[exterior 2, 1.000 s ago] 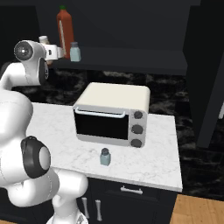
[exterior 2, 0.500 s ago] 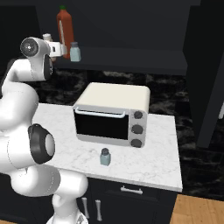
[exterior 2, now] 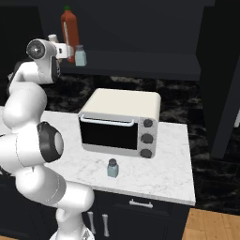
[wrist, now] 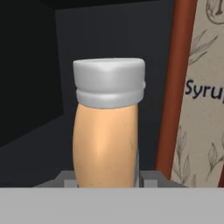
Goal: Put the shaker and condiment bottle from the counter next to their counterparts in the cabinet.
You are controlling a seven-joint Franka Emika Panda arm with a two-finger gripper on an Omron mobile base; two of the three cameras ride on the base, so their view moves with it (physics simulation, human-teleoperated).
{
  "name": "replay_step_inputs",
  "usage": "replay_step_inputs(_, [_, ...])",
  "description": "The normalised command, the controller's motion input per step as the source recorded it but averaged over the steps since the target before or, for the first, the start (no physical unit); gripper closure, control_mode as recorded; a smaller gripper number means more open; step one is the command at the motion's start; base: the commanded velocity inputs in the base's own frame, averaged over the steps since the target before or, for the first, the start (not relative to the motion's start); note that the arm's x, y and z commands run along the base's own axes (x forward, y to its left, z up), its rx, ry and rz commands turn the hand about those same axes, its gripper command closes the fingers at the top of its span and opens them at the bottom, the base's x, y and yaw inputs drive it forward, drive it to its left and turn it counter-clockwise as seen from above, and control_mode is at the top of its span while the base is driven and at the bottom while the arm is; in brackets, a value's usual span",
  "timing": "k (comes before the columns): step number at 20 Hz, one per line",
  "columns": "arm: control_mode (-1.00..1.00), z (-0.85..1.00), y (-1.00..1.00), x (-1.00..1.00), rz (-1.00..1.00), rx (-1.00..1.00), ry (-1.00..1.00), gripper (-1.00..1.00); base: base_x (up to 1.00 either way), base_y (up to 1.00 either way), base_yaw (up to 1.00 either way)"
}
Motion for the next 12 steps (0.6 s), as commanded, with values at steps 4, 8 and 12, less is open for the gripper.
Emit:
replay_step_inputs(4, [-1.00, -0.34, 0.18, 0.06, 0.00, 0.00, -0.10, -1.00, 0.00, 0.00, 0.00])
replay_step_inputs(8, [-1.00, 0.00, 0.04, 0.00, 0.00, 0.00, -0.02, -1.00, 0.00, 0.00, 0.00])
replay_step_inputs(12, [-1.00, 0.00, 0.00, 0.00, -0.05, 0.00, -0.03, -1.00, 0.00, 0.00, 0.00])
